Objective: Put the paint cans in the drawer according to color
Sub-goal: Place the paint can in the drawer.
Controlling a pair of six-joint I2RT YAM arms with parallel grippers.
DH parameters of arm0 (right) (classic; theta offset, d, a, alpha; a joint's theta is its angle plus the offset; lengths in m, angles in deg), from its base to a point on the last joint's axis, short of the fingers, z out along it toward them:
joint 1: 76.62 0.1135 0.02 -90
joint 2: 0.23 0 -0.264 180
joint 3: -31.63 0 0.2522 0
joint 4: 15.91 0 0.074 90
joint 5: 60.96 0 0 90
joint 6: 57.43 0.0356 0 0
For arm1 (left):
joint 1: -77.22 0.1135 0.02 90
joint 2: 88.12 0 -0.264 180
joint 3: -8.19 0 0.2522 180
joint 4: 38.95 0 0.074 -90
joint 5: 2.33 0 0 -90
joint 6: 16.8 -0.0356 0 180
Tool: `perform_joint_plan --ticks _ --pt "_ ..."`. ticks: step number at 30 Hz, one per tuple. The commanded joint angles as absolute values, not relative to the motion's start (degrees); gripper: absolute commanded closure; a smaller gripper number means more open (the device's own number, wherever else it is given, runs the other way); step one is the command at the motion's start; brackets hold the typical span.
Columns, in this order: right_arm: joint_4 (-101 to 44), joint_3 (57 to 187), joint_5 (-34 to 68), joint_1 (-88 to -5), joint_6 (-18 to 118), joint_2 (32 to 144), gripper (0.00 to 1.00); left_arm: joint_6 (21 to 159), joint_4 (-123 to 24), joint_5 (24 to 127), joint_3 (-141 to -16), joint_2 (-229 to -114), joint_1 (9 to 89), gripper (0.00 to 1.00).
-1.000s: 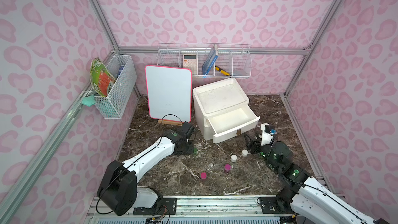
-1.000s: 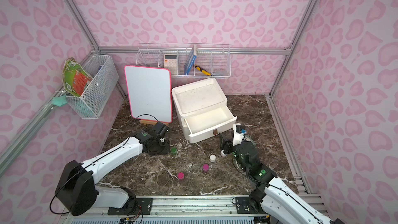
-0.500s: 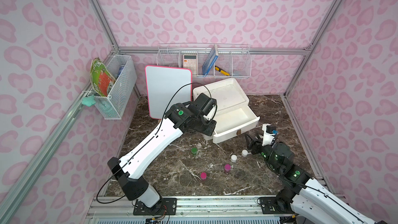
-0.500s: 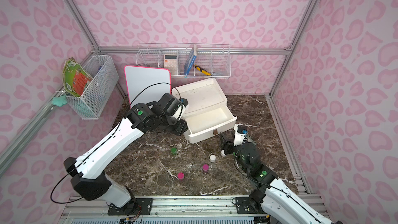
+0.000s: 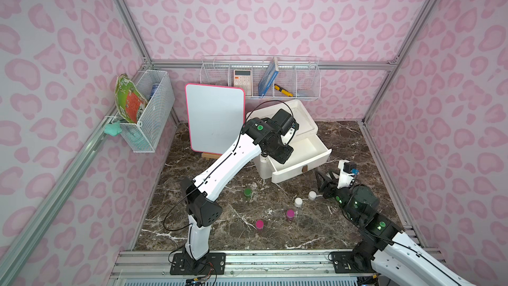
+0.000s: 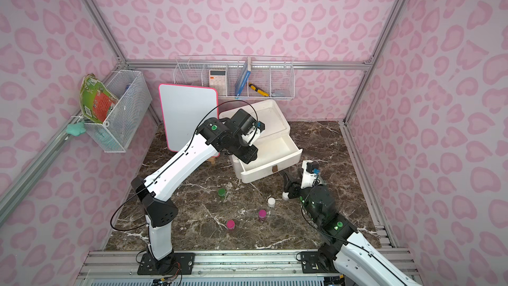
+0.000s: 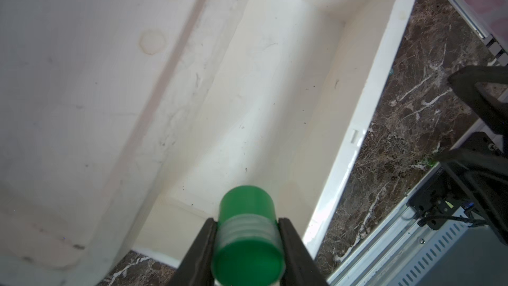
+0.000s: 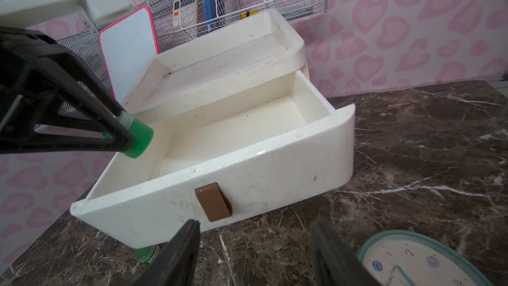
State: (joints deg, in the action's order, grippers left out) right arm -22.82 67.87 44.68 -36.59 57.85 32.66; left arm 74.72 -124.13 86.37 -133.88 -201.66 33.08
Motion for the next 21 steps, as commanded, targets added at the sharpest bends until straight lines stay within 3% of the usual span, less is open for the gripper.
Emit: perform_joint_plan --ticks 1,9,16,21 --pt "-20.9 67.7 44.7 -36.7 58.3 32.5 0.34 74.3 -125.2 87.7 -135.1 -204.0 33.2 0.69" --pt "-20.6 66.6 44.5 -36.7 59.6 31.9 0.34 74.0 -123.5 88.1 -135.2 -207.4 33.2 0.63" --pt "-21.2 66.9 44.7 -36.6 59.2 31.5 0.34 74.6 -122.4 89.6 -135.4 -208.7 33.2 0.45" --pt "-22.8 67.8 45.2 -36.7 58.6 31.1 0.33 75.3 -121.8 90.7 -137.8 -207.6 33.1 0.41"
